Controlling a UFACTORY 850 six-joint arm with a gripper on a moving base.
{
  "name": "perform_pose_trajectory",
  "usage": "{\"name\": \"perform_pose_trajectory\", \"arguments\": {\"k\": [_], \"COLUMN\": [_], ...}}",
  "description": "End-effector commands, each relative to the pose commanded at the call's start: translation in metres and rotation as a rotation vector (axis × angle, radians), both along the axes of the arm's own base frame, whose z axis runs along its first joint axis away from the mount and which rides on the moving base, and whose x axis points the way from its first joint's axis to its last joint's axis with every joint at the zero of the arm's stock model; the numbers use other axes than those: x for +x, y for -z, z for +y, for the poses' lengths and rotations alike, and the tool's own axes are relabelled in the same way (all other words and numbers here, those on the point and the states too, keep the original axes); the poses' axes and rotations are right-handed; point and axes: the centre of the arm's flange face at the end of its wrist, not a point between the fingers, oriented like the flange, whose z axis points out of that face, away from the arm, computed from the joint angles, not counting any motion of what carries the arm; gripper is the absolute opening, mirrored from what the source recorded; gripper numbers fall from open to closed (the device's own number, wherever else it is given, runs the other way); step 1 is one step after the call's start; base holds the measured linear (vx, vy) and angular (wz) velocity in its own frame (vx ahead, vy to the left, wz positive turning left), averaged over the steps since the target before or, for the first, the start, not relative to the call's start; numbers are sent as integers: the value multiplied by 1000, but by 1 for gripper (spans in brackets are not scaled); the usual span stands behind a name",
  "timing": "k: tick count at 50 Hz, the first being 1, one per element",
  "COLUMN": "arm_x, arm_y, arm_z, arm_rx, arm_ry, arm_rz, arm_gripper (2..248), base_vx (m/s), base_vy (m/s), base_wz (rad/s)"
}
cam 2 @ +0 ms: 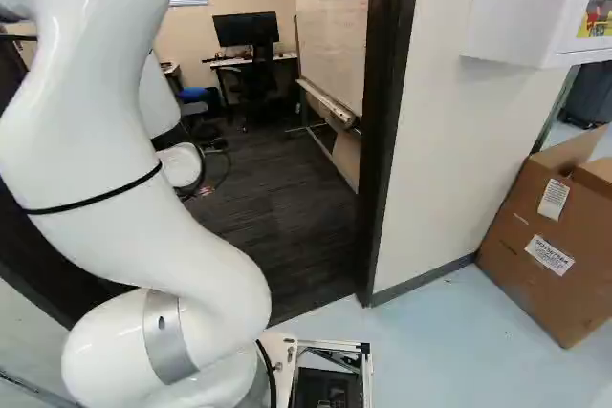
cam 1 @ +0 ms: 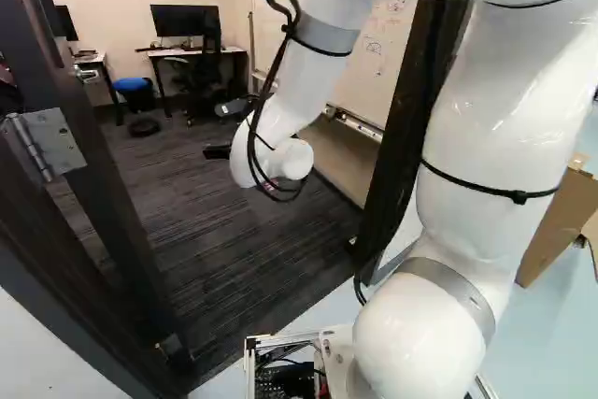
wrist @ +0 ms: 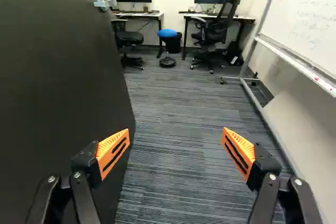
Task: Open the door and move inside
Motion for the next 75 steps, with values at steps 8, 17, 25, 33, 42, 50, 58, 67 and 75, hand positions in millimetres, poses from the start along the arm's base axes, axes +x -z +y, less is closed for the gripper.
{"name": "perform_pose_trajectory", "arguments": {"k": [8, 17, 25, 33, 42, 50, 58, 67, 75], "arm_x": [-7, -19, -31, -45, -59, -71, -82, -91, -98], "arm_y": [-1, 0, 1, 3, 6, 9, 12, 15, 17], "arm_z": [-34, -73, -103, -128, -151, -166, -179, -189, -195], "arm_rx": [0, 0, 0, 0, 1, 1, 1, 2, 2], "arm_ry": [68, 151, 220, 281, 342, 388, 425, 459, 482], "arm_rz": [2, 5, 7, 9, 11, 12, 13, 14, 15], "arm_gripper": [247, 247, 247, 247, 247, 247, 247, 247, 247], "base_vx": [0, 0, 0, 0, 0, 0, 0, 0, 0], "base_vy": [0, 0, 0, 0, 0, 0, 0, 0, 0], "base_wz": [0, 0, 0, 0, 0, 0, 0, 0, 0]}}
